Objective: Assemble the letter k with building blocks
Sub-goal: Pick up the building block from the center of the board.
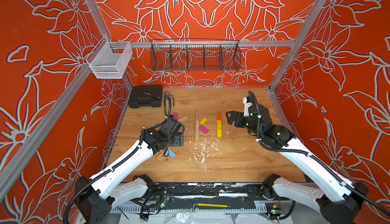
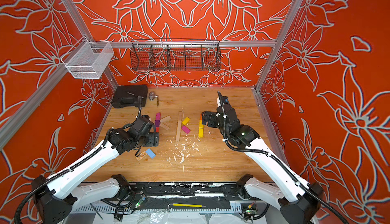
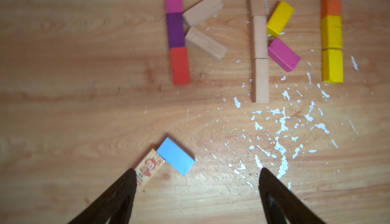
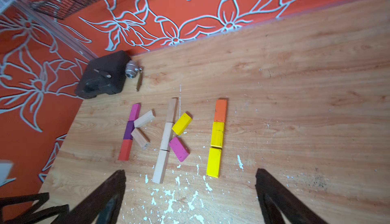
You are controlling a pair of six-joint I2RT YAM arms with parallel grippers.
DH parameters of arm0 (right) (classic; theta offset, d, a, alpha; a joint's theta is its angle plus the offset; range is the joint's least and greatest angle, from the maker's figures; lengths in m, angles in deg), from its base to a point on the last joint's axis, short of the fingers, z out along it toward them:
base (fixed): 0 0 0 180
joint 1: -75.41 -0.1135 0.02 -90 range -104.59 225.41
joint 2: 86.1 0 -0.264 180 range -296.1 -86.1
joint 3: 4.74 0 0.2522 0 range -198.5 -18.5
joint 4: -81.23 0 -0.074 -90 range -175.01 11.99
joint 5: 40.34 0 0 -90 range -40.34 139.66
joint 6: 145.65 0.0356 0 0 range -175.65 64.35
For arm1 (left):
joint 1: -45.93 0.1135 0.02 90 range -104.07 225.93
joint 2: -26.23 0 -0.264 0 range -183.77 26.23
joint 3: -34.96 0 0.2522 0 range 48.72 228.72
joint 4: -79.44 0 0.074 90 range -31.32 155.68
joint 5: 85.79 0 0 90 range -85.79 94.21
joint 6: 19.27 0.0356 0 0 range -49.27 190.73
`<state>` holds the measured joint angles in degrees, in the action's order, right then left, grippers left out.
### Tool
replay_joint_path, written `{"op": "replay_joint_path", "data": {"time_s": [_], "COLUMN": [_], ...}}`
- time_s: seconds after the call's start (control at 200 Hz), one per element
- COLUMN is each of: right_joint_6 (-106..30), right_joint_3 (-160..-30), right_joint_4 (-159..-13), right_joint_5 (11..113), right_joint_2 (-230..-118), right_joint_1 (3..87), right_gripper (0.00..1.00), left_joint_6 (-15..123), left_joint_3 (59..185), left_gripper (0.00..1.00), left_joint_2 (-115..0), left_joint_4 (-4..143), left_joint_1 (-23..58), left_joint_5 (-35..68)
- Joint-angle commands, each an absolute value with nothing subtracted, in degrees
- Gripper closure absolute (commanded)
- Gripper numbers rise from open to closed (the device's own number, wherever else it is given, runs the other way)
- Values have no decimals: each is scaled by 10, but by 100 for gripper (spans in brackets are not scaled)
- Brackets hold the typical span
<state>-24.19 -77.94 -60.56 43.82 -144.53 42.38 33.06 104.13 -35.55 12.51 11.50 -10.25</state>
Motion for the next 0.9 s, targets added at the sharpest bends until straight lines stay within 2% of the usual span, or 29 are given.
{"op": "replay_joint_path", "data": {"time_s": [0.0,0.095,0.225,0.706,0.896], "right_joint_6": [-281,-287,-289,-295,-294], "right_joint_3": [-800,-815,-820,-805,-807], "right_joint_4": [-607,-587,-564,-528,-524], "right_joint_5": [501,532,551,526,525], "right_joint_2": [-1448,-1464,-1492,-1484,-1487], "right_joint_1": [427,427,427,427,427], "right_gripper": [2,2,3,3,3], "left_joint_6": [128,6,-61,-8,2], "left_joint_3": [1026,1013,1000,1001,980], "left_gripper": [20,31,31,30,39], "left_joint_2": [-355,-368,-402,-557,-577], "left_joint_4": [34,6,29,114,142], "left_joint_1": [118,118,118,139,146], "left_joint_5": [-105,-85,-58,-36,-37]}}
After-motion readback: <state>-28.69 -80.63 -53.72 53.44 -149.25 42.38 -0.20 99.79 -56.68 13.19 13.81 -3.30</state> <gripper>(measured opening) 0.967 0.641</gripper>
